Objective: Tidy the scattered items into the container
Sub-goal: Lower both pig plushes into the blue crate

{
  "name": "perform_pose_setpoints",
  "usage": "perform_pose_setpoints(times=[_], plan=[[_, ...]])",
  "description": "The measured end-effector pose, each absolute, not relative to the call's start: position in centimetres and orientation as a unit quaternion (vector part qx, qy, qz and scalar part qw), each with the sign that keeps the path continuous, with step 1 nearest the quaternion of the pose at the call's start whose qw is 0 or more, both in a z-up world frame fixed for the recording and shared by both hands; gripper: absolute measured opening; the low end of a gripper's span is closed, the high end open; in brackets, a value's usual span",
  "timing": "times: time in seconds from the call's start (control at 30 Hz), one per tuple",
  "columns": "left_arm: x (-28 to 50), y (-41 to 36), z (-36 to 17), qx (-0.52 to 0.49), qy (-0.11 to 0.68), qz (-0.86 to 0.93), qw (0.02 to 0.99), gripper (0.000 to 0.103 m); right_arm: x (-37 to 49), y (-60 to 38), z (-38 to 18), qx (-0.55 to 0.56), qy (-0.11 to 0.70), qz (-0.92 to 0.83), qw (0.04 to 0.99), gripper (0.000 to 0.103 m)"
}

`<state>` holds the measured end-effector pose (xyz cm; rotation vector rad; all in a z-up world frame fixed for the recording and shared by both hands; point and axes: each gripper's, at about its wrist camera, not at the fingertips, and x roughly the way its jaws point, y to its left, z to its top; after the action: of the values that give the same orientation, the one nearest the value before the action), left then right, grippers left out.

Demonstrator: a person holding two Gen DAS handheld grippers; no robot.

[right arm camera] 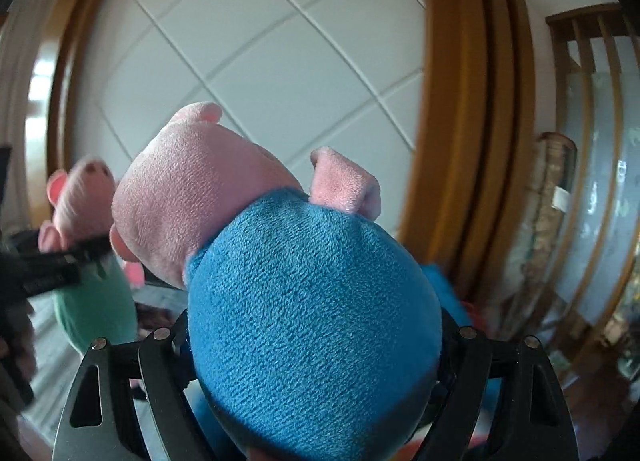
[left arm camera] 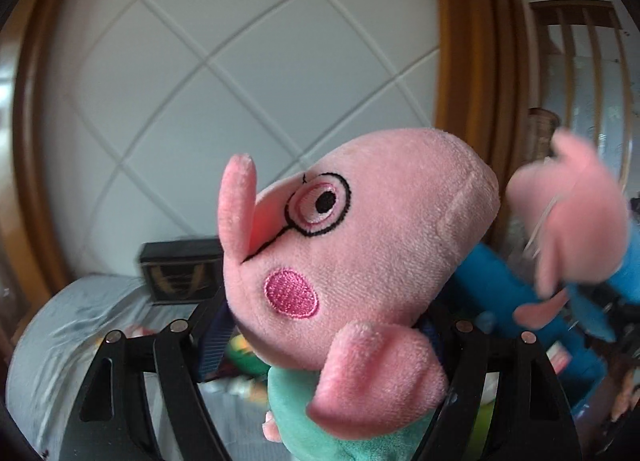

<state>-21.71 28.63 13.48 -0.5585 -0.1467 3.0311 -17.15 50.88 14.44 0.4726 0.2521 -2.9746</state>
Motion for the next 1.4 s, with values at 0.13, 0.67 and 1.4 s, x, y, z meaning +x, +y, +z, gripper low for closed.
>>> perform_pose_setpoints(times=[0.13, 0.67, 1.4], plan=[[-27.3, 35.4, 15.6, -0.190, -0.050, 0.980, 0.043, 0.077, -22.0, 57.9, 15.0, 0.180, 0.101, -0.977, 0.048, 0.085], [-47.8, 47.9, -3.6, -0.493, 0.019, 0.870, 0.006, 0.077, -44.1, 66.1, -1.2, 0.408, 0.103, -0.905, 0.068, 0.085], [-46.2, 49.5, -4.8, -0.461, 0.099, 0.882, 0.001, 0.083, -46.4, 67.0, -4.6, 0.454, 0.128, -0.879, 0.062, 0.103]])
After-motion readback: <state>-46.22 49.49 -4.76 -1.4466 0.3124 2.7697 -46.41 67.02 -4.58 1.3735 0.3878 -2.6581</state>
